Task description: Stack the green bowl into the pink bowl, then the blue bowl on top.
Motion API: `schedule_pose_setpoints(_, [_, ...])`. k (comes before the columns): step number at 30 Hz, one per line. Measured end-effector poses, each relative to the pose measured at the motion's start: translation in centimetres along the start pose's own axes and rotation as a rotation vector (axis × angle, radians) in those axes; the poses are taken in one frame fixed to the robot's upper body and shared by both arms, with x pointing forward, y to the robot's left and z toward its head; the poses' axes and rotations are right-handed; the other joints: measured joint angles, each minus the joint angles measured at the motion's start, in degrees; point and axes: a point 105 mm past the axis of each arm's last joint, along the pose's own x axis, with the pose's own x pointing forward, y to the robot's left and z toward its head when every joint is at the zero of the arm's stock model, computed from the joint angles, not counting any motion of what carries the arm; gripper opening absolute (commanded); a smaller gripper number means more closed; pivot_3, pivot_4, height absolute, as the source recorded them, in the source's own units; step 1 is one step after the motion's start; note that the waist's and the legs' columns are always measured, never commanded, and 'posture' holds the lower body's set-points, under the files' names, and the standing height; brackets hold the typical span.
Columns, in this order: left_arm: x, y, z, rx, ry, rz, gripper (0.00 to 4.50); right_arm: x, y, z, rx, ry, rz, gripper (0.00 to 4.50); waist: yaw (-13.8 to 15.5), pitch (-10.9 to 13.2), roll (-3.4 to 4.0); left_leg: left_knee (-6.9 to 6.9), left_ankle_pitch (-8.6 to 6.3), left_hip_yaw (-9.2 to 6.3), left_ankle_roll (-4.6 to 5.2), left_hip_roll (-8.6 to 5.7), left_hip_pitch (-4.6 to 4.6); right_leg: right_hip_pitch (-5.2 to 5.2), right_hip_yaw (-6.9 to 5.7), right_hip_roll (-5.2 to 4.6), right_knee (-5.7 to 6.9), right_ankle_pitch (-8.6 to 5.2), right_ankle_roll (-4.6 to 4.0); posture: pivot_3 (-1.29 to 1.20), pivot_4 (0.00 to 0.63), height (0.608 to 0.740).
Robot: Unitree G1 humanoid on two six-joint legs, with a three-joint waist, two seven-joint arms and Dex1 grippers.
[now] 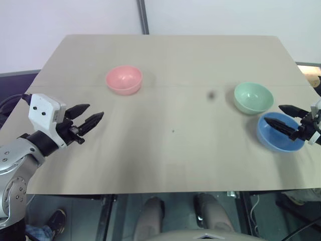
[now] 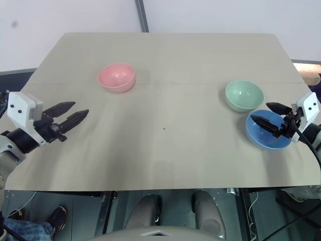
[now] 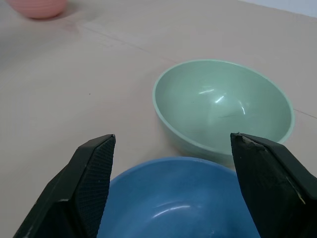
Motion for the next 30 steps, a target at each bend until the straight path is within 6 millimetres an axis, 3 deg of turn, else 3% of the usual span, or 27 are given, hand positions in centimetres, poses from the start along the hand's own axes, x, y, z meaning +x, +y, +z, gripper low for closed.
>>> schedule_pose_setpoints(18, [-0.3, -0.3, 0.2, -0.025, -0.027, -0.013, 2.51, 0.0, -0.4, 1.1, -0.032, -0.009, 0.009, 4.05, 0.0, 0.0, 0.0, 0.01, 0.0, 0.01, 0.0, 0.0, 0.02, 0.0, 0.01, 0.0, 0.05, 0.0, 0.0, 0.0, 0.15, 0.74])
schedule_pose_setpoints(30, [-0.2, -0.3, 0.4, -0.008, -0.035, -0.018, 2.51, 0.4, 0.6, 1.9, -0.049, -0.039, 0.045, 4.05, 0.0, 0.0, 0.0, 0.01, 0.0, 0.02, 0.0, 0.0, 0.03, 0.0, 0.01, 0.0, 0.07, 0.0, 0.0, 0.0, 0.15, 0.74])
